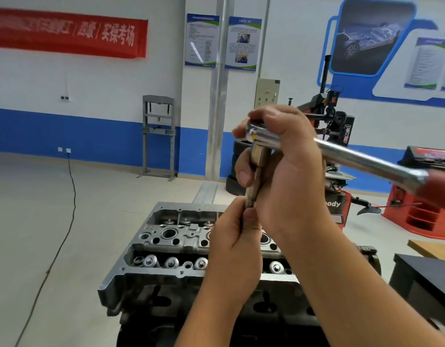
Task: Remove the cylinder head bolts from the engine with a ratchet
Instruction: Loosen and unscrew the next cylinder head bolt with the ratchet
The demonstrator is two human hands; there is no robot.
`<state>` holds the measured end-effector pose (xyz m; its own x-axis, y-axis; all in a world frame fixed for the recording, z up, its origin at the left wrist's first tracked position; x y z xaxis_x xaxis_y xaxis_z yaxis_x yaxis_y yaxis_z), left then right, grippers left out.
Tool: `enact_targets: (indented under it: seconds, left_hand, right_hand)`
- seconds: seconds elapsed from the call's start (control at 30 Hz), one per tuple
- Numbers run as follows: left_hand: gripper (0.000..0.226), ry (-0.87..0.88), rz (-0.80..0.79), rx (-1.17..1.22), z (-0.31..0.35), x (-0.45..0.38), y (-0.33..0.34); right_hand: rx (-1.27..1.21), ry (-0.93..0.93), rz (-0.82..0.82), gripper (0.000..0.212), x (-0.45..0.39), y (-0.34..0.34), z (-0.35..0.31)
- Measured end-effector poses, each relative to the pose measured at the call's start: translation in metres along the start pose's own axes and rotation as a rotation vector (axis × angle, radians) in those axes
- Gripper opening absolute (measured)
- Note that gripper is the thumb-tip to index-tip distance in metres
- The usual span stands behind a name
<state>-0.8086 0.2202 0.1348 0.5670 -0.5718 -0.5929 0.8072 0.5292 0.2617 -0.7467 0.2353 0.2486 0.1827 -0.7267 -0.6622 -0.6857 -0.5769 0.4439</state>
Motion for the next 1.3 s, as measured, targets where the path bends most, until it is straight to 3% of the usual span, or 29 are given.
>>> enact_targets:
  seconds: [0.1, 0.2, 0.3, 0.4, 0.53, 0.6, 0.73, 0.83, 0.9, 1.1, 1.17, 1.3]
  left_hand:
    - [0.030, -0.003, -0.007, 0.008, -0.001, 0.002, -0.002]
    - [0.035, -0.053, -0.068, 0.032, -0.003, 0.001, -0.004]
    - [0.032, -0.095, -0.087, 0.041, -0.004, -0.001, -0.002]
    - [0.027, -0.072, -0.064, 0.007, -0.003, -0.001, 0.000]
    - [0.026, -0.049, -0.048, -0.017, -0.005, 0.000, -0.001]
    - [0.028, -0.060, -0.046, 0.011, -0.005, 0.000, -0.004]
    - [0.035, -0.079, -0.077, 0.034, -0.002, 0.000, -0.009]
    - [0.031, -0.092, -0.076, 0.030, 0.001, -0.001, -0.006]
    - [0.028, -0.094, -0.054, 0.024, 0.000, -0.002, -0.006]
    - [0.028, -0.066, -0.030, 0.010, -0.001, -0.001, -0.007]
    - [0.029, -0.100, -0.050, 0.040, -0.004, -0.001, -0.009]
    - [0.030, -0.127, -0.147, 0.053, -0.002, 0.001, -0.007]
  right_hand:
    - [0.105, -0.072, -0.003, 0.008, -0.003, 0.007, -0.004]
    - [-0.074, 0.266, -0.231, 0.005, -0.013, 0.021, 0.010]
    - [-0.275, 0.451, -0.265, 0.015, -0.018, 0.014, 0.016]
    - [-0.247, 0.360, -0.211, 0.016, -0.017, 0.004, 0.015]
    - [0.000, 0.016, 0.004, 0.011, -0.008, -0.007, 0.000]
    - [0.084, -0.053, -0.017, 0.009, -0.007, 0.004, -0.004]
    - [-0.096, 0.345, -0.276, 0.007, -0.011, 0.028, 0.015]
    - [-0.268, 0.489, -0.283, 0.014, -0.015, 0.019, 0.015]
    - [-0.230, 0.429, -0.236, 0.013, -0.014, 0.012, 0.015]
    - [0.135, -0.078, 0.069, 0.007, -0.003, -0.001, -0.007]
    - [0.130, -0.007, 0.010, 0.008, -0.005, 0.009, -0.003]
    - [-0.074, 0.361, -0.219, 0.013, -0.009, 0.025, 0.011]
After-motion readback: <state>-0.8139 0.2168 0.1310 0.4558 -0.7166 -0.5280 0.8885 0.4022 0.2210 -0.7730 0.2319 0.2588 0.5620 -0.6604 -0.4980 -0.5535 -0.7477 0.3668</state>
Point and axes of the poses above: each hand's wrist, its own x-axis away from the middle knuckle, its own y-axis out of the palm, z = x × y, the point moved 8 cm from there along -x, towards the middle knuckle, and after that the axes turned 13 degrees about z, right-handed, at the moved point
